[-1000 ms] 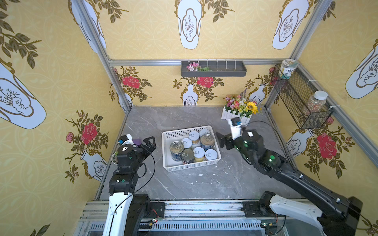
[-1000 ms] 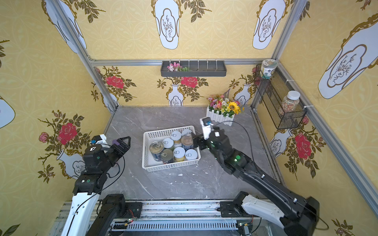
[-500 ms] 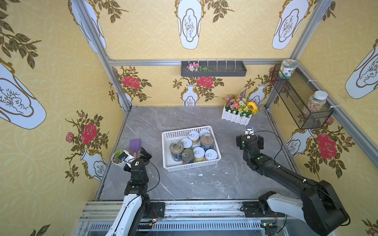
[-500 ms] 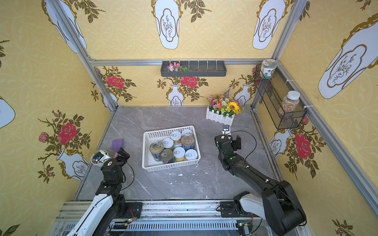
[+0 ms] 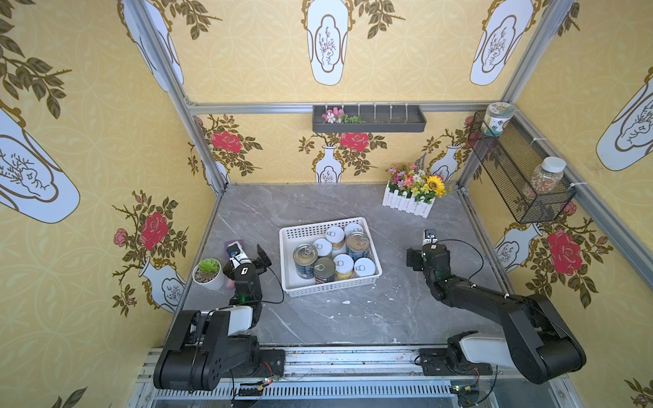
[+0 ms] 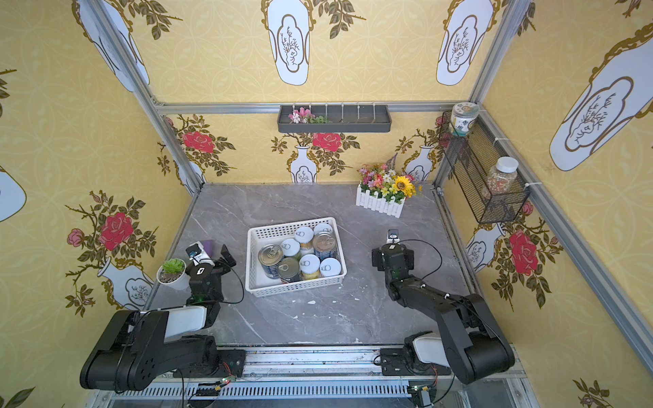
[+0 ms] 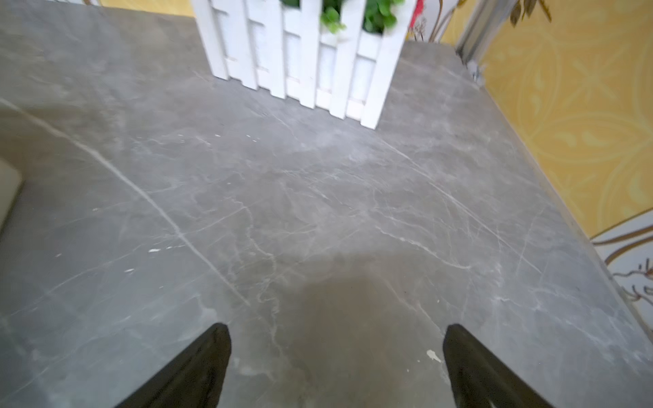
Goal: Put the canned food in the basket
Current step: Reset both arms
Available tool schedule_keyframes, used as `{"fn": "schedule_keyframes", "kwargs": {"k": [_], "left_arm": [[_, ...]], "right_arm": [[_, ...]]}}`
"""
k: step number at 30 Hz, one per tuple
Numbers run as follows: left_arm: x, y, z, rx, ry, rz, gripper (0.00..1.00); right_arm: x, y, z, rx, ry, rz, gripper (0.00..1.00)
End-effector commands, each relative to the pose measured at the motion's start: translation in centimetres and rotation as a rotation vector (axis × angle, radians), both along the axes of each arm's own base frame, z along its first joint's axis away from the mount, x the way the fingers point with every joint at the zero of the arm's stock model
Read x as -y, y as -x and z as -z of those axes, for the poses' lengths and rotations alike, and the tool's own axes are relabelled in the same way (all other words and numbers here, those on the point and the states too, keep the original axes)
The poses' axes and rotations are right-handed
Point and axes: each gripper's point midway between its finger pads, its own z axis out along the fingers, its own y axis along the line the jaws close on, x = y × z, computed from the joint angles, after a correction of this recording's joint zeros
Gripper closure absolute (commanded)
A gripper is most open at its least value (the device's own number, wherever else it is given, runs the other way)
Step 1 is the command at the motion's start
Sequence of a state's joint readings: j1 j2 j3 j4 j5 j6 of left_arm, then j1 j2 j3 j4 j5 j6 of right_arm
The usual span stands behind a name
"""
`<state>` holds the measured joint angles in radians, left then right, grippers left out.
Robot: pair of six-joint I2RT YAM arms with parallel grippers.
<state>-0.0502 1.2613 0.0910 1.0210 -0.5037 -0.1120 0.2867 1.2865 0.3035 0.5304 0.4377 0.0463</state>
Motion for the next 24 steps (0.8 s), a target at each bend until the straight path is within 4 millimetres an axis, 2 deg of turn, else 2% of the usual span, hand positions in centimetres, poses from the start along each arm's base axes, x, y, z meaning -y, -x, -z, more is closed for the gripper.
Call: {"fn": "schedule_keyframes", "kwargs": {"k": [1,2,4,6,13,15,17,24], "left_arm": [[0.8,-0.1,-1.5,0.070,-0.025,0.060,0.00],[0.9,0.3,-1.0,0.077,-0.018,0.064,0.00],[1.1,0.5,-2.6,0.162,-0.081,0.063,0.00],[1.4,0.2,-1.8,0.112,-0.072,0.066,0.00],[1.3,0.1,-1.8,0.104,-0.068,0.061,0.00],[1.3,0.0,-1.8,0.105,-0.066,0.060,0.00],[1.3,0.1,-1.7,0.102,-0.067,0.061,0.00],[1.3,0.1,-1.8,0.104,-0.066,0.061,0.00]], "right_arm": [[3.1,0.3,-3.7,0.251,0.066,0.131,0.03],[4.0,-0.4,-2.1,0.189,0.013,0.143,0.03],[4.0,-2.3,-1.3,0.129,-0.002,0.119,0.03],[4.3,-2.3,-0.8,0.102,-0.054,0.111,0.03],[4.3,-1.9,-1.0,0.132,-0.073,0.096,0.03],[3.5,-2.0,-0.5,0.125,-0.107,0.022,0.03],[1.8,-1.9,-0.1,0.148,-0.103,-0.100,0.03],[1.8,-1.8,0.0,0.131,-0.125,-0.100,0.03]]}}
